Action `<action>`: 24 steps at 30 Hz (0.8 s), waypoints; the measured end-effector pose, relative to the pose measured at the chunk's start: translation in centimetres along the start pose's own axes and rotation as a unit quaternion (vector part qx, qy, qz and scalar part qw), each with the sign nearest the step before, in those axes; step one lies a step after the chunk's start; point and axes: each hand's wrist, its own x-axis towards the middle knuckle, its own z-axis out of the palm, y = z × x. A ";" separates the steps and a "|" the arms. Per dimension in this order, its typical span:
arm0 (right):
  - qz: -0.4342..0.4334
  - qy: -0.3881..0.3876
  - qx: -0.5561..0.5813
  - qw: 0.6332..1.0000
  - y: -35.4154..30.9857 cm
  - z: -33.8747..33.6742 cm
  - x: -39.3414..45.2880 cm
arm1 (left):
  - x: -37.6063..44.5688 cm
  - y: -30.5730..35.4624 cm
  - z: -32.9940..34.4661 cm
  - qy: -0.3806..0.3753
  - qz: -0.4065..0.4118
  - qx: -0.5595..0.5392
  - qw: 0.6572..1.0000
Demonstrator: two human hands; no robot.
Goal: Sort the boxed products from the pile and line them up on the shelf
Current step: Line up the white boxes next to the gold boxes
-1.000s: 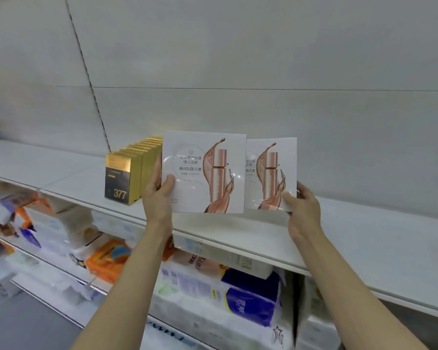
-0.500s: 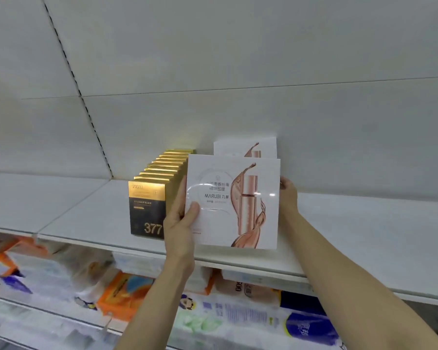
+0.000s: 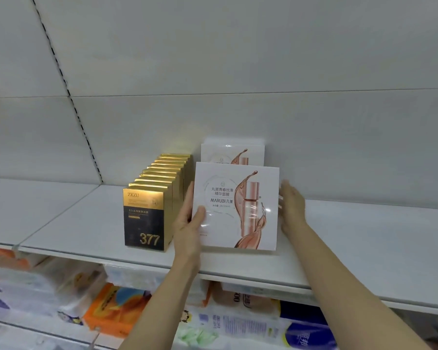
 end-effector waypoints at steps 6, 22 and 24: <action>-0.115 -0.123 -0.104 0.980 -0.7 -1.1 -5.2 | 2.9 -2.1 0.8 -0.015 0.037 0.078 0.996; -0.108 -0.012 -0.172 0.979 2.0 5.4 -0.4 | 10.0 -4.6 1.6 -0.040 0.060 0.412 0.908; -0.102 -0.018 -0.171 0.980 1.9 6.0 -0.3 | 10.1 -5.0 1.5 -0.027 0.064 0.428 0.901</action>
